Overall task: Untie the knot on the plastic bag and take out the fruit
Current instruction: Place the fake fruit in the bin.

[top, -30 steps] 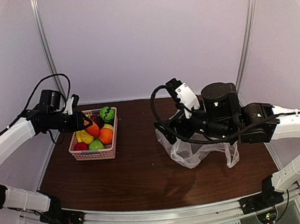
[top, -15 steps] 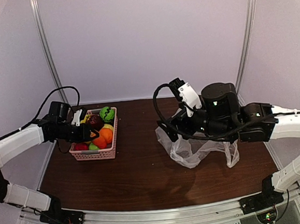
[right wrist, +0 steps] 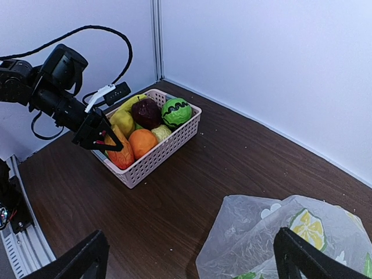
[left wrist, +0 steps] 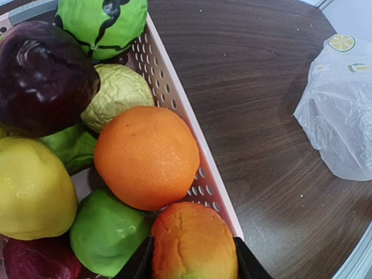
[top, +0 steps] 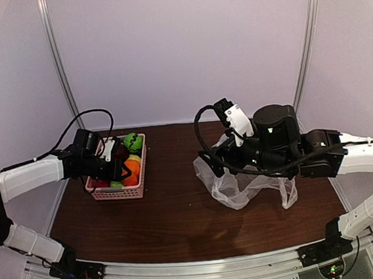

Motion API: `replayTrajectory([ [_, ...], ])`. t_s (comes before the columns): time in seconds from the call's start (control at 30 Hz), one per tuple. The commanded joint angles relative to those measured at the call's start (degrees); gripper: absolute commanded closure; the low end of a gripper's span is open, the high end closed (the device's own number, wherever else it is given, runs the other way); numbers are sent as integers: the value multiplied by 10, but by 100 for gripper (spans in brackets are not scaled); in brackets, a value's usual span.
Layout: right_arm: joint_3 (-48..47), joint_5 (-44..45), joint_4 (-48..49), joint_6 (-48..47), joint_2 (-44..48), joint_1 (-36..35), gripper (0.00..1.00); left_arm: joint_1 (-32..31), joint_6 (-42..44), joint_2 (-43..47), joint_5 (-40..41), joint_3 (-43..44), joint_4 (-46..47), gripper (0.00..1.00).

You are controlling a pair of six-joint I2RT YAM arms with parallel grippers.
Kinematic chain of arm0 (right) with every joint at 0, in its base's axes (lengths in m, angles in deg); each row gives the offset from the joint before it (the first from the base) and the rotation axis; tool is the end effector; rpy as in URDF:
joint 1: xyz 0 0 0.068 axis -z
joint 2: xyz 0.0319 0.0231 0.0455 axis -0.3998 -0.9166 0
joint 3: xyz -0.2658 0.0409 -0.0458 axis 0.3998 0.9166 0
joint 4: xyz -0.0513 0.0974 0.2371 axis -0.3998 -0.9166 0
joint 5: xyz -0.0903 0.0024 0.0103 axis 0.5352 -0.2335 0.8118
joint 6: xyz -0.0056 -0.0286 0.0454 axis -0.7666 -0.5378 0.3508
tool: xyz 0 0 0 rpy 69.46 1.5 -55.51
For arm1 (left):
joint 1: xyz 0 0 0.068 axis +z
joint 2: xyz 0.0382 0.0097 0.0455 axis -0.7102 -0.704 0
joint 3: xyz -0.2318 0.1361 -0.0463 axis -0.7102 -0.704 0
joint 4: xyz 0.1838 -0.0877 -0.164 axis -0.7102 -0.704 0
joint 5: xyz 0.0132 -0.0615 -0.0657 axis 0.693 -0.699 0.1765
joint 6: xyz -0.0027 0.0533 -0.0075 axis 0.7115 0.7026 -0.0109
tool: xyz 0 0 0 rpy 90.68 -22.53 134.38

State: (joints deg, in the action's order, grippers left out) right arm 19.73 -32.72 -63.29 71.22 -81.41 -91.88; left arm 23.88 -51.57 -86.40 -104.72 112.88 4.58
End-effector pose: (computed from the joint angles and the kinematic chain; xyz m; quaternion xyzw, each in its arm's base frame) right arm 0.1171 0.2611 0.3653 -0.3080 0.7528 0.2412 0.5294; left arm 0.2514 -0.1085 0.2272 0.0672 0.9263 -0.2375 0.2846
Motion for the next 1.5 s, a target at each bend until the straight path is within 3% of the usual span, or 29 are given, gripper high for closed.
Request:
replayTrajectory([
  [0.0, 11, -2, -1, 13, 20, 5, 0, -22, 23, -24, 48, 10, 0, 67],
  [0.77, 35, 9, 0, 28, 51, 6, 0, -53, 20, -77, 94, 5, -15, 64],
  [0.93, 36, 16, -5, 28, 60, 6, 0, -53, 16, -59, 90, 16, -25, 51],
  [1.03, 35, 20, -11, 27, 66, 6, 0, -53, 11, -37, 96, 27, -37, 31],
  [1.1, 34, 23, -16, 27, 68, 6, 0, -53, 8, -25, 98, 35, -48, 24],
  [1.47, -23, 66, -101, 61, 67, 27, 0, -51, -6, 57, 107, 77, -122, 2],
])
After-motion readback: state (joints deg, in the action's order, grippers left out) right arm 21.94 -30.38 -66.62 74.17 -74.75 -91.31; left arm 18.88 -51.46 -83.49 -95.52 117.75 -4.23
